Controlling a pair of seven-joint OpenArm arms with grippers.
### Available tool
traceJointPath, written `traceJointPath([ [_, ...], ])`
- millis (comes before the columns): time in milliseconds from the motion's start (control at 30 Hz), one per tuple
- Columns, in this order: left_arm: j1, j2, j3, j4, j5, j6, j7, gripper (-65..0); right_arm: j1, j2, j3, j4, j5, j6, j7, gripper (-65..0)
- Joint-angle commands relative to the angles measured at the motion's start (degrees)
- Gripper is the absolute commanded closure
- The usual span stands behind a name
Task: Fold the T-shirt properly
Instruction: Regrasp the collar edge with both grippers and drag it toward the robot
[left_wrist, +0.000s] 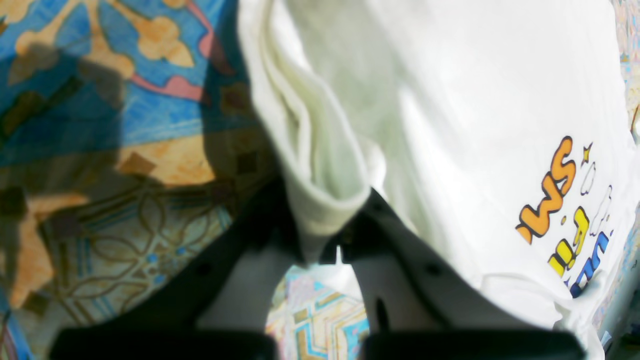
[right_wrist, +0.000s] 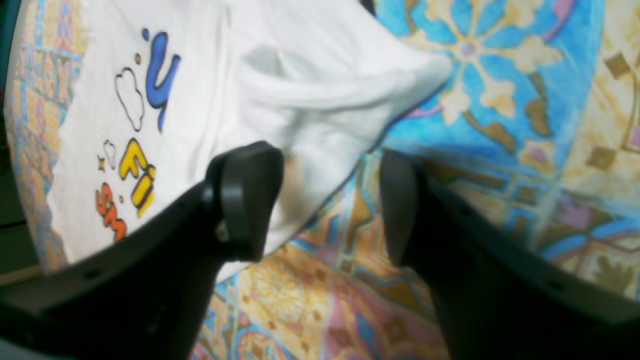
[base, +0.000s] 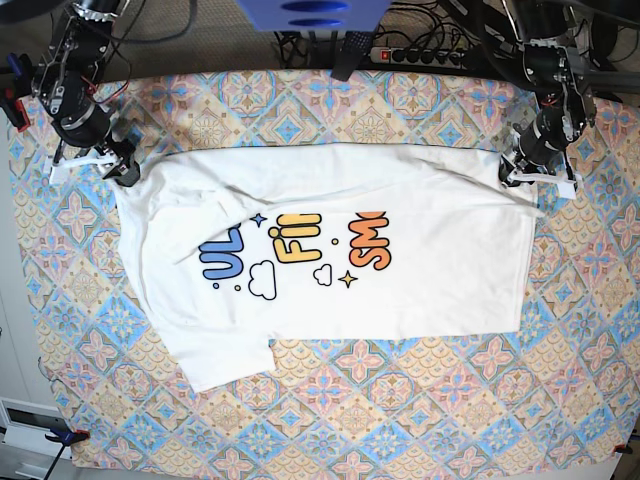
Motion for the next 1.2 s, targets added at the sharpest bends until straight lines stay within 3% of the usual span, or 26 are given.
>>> traceJointPath([
  [0, 0.4, -0.6, -0.1, 0.1, 1.4, 1.0, 1.3, -0.4, -0.3, 0.3, 0.2, 1.4, 0.5, 0.4, -0.7, -33.8],
  [567, 0.2, -0.4, -0.1, 0.1, 1.5, 1.0, 1.3, -0.4, 2.3, -1.2, -3.5, -2.7, 0.3, 0.4, -0.7, -33.8],
  [700, 0.2, -0.4, -0.1, 0.1, 1.5, 1.0, 1.3, -0.4, 6.4, -1.2, -3.5, -5.0, 0.3, 0.4, -0.7, -33.8],
  [1167, 0.2, -0.4, -0.1, 0.1, 1.5, 1.0, 1.3, -0.4, 6.5, -0.8, -1.1, -7.2, 0.2, 0.4, 0.9, -32.5],
])
